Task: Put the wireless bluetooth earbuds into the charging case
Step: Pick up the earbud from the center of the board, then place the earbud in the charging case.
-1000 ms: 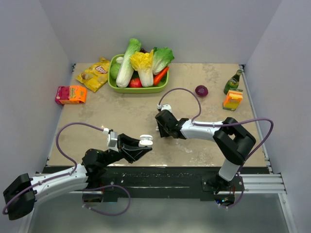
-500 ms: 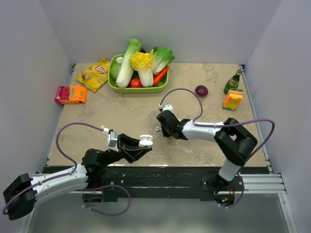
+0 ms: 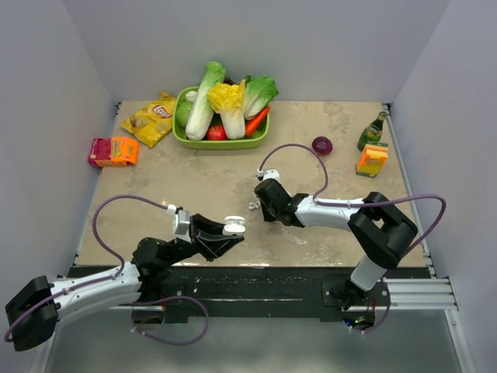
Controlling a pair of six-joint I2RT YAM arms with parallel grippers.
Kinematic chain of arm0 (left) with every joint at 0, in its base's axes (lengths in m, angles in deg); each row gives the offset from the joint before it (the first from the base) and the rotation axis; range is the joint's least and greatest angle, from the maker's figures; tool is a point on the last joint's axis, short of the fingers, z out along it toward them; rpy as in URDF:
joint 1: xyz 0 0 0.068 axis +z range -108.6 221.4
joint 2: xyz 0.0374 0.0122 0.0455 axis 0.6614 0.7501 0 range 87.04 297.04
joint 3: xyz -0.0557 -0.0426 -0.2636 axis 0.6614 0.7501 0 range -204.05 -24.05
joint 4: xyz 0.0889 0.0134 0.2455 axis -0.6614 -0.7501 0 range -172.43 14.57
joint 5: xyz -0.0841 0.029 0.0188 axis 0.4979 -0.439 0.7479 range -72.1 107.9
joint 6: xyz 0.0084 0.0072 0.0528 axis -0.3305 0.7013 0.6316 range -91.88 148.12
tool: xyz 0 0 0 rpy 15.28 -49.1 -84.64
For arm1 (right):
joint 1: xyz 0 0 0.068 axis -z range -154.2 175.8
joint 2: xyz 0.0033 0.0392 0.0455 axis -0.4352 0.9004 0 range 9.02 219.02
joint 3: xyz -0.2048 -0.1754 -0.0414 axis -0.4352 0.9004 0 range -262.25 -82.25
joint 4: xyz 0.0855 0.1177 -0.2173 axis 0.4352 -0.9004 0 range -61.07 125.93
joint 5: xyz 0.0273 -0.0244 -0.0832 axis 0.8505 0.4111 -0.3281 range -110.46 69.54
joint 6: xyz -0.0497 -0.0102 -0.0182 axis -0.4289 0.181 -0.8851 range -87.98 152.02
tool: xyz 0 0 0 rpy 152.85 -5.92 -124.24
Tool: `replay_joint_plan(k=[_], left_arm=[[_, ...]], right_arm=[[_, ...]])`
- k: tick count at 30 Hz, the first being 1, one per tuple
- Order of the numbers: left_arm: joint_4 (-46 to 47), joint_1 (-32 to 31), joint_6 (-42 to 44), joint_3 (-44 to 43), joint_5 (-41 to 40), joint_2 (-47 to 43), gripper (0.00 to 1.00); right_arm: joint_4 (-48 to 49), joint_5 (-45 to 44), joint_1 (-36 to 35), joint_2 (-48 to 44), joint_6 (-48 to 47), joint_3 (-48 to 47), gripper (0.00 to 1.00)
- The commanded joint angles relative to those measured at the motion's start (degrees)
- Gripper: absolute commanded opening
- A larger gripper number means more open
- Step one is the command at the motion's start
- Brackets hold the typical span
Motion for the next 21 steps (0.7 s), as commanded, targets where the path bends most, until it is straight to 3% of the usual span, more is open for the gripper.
replay_joint_plan(k=[1, 10, 21], left_arm=[[3.9, -0.44, 0.12, 4.57, -1.65, -0.08, 0.0], [7.13, -0.36, 3.72, 1.58, -7.01, 1.68, 0.0], [15.67, -0.36, 14.79, -6.85, -11.41, 8.27, 0.0]], right_arm=[[1.77, -0.32, -0.42, -7.37, -0.2, 2.89, 0.0], [9.94, -5.34, -1.22, -24.78, -7.05, 3.33, 0.0], [25.59, -2.09, -5.95, -41.57, -18.82, 2.1, 0.0]])
